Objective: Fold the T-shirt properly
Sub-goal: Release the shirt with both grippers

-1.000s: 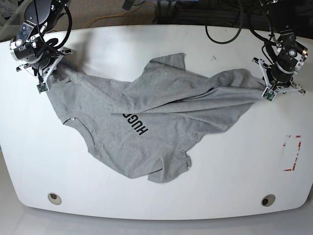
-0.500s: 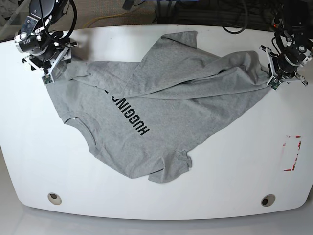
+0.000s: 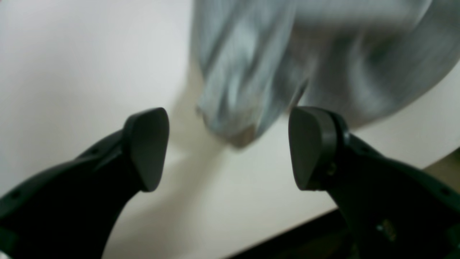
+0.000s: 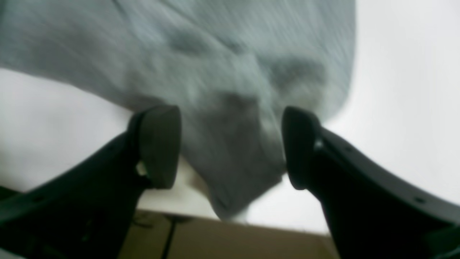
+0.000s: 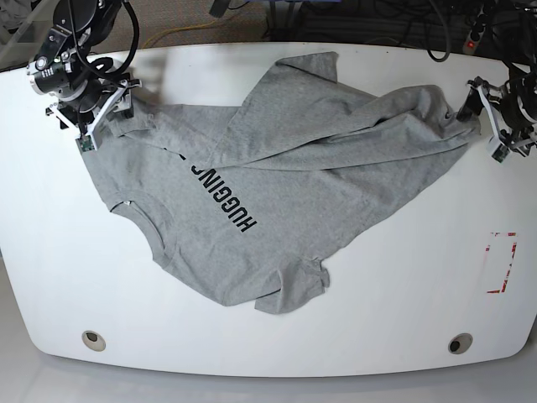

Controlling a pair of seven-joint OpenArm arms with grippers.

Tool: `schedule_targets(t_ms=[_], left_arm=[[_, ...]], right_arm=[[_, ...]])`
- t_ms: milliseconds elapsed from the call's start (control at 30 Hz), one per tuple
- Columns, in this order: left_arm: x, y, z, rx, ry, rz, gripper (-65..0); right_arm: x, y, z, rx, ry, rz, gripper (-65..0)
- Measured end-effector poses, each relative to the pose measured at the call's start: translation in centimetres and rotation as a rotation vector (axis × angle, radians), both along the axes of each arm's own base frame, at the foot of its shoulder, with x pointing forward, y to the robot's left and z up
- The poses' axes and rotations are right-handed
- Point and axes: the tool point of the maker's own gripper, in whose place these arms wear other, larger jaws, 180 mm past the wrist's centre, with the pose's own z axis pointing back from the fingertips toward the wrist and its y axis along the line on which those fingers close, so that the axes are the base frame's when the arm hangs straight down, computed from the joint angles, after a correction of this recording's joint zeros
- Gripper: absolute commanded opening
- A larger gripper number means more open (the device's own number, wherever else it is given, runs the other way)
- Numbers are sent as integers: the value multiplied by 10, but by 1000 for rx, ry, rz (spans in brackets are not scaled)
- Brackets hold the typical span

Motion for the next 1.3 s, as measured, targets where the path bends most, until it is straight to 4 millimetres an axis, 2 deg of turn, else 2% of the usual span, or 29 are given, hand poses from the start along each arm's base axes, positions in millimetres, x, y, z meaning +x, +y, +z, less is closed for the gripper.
schedule_targets(t_ms=[200,333,567,667,833,933,1033,1133,1300], left_arm=[[-2,-18,16,-207,6,48,-156],[4,-9,27,-320,-46,139,-157],[-26,29,-19,-440,15,454,-158],[-36,31,-30,-493,16,525,-158],[-50,20,-46,-527,61,557,-158],[-46,10,-47,-572,41,564,-158],[-41,5,-47,-596,26,568,-158],[-29,1,-44,-622,-5,572,-158],[-11,-6,-47,-684,-30,586,-160]], right_arm=[[7,9,6,54,-37,22,-227],[16,13,10,65,-63,28,-227],[22,14,13,69,-78,28,-227],[26,14,16,68,-91,30,-227],[27,13,16,62,-89,28,-227],[32,14,20,68,-110,32,-227],[34,24,17,71,-99,69,-227],[40,31,20,86,-113,87,-227],[49,27,19,92,-120,76,-227]])
